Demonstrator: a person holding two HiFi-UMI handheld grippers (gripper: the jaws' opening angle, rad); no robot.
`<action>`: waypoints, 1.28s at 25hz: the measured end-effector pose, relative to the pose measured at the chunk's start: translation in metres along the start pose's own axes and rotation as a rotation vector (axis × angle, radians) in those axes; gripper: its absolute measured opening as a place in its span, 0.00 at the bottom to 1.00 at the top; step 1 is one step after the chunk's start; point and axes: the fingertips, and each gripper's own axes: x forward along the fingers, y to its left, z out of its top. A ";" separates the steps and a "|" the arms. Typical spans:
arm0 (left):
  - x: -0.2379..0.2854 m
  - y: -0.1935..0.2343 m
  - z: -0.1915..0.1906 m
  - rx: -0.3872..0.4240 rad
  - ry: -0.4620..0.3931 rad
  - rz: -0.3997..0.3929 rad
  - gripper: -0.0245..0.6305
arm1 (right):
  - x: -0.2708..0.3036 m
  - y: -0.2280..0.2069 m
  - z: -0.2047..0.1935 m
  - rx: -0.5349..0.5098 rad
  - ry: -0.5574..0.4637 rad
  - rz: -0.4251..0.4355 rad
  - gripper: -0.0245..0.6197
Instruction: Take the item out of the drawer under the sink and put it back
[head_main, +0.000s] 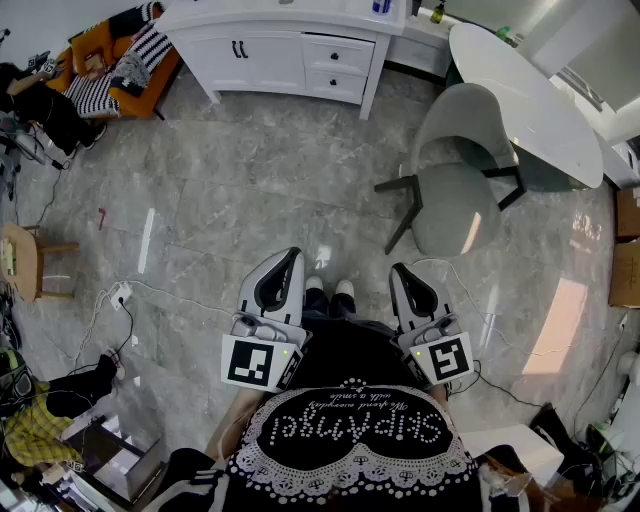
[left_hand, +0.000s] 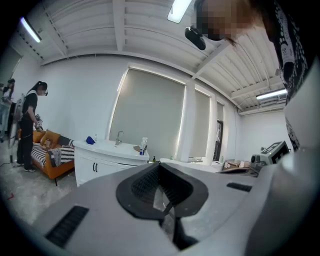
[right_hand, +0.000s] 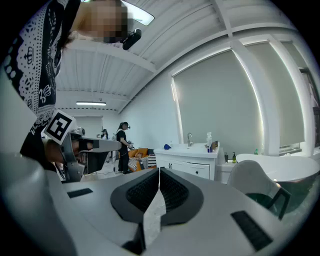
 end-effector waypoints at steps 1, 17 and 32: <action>0.001 0.000 0.002 0.007 -0.004 -0.001 0.04 | 0.001 -0.001 0.000 0.002 -0.002 0.000 0.07; 0.010 -0.017 0.013 0.032 -0.046 0.011 0.04 | -0.012 -0.018 0.013 0.028 -0.078 0.025 0.07; 0.023 -0.011 0.005 0.004 -0.055 0.049 0.04 | -0.003 -0.030 0.014 0.053 -0.104 0.076 0.07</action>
